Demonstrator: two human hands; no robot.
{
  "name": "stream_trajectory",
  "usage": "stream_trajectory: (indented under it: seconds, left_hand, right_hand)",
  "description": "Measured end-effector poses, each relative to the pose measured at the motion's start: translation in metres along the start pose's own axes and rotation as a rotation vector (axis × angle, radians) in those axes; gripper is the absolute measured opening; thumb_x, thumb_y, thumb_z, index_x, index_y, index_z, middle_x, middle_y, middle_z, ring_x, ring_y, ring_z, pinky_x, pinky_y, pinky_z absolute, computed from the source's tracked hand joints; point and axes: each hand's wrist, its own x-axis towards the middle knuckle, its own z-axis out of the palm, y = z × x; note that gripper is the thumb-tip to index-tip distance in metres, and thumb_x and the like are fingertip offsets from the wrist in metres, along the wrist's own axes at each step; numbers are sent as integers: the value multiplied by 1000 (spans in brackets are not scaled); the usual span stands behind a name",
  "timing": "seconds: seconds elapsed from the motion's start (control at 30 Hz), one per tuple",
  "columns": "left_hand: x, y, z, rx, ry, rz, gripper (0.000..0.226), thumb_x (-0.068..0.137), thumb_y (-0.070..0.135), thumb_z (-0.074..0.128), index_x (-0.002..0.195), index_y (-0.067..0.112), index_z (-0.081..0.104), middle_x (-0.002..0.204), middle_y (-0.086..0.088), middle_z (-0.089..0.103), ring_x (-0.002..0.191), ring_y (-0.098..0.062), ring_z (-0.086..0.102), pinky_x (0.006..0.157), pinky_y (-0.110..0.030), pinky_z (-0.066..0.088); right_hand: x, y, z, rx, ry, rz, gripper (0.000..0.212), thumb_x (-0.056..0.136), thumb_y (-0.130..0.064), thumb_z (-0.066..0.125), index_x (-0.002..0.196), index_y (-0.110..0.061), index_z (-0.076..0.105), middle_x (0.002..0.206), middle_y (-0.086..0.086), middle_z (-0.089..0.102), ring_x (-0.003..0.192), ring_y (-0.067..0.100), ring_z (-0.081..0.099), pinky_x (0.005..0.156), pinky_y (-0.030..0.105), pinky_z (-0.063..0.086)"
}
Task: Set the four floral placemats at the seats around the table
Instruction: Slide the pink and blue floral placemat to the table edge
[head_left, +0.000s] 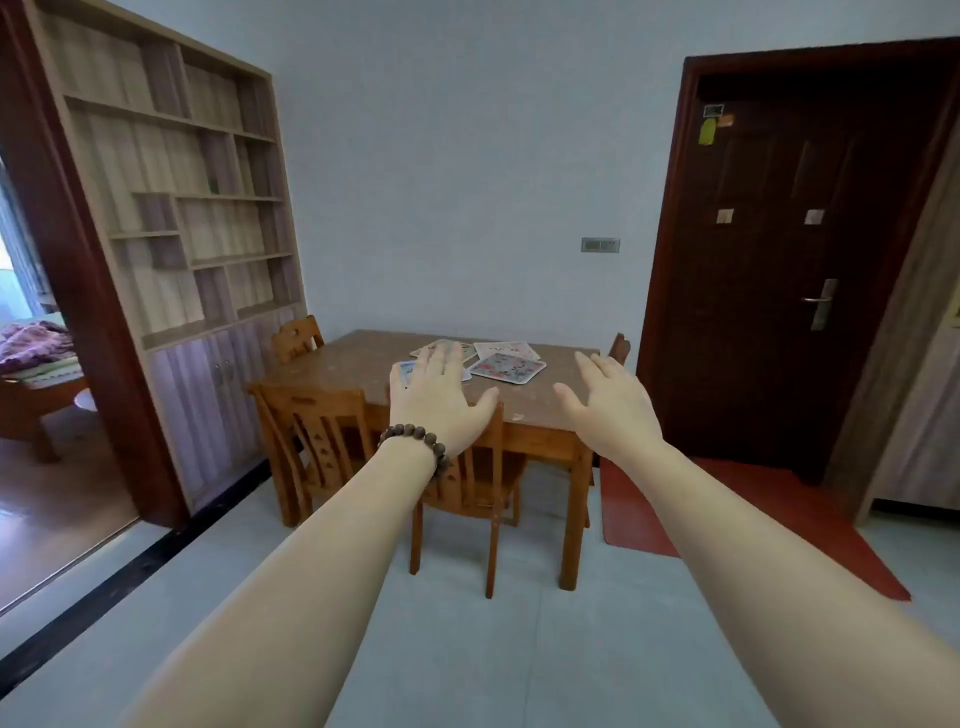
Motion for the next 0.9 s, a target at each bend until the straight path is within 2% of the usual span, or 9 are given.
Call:
stream_trajectory:
  seconds: [0.9]
  left_hand:
    - [-95,28,145,-8,-349,-17,76,88,64,27,149,20,11,156,-1,16,143,-19,8,114,-52,6]
  right_hand:
    - [-114,106,110,-62,-324,219,63,94,-51,37,148,-21,27,155,4,29,144,22,20,117,43,19]
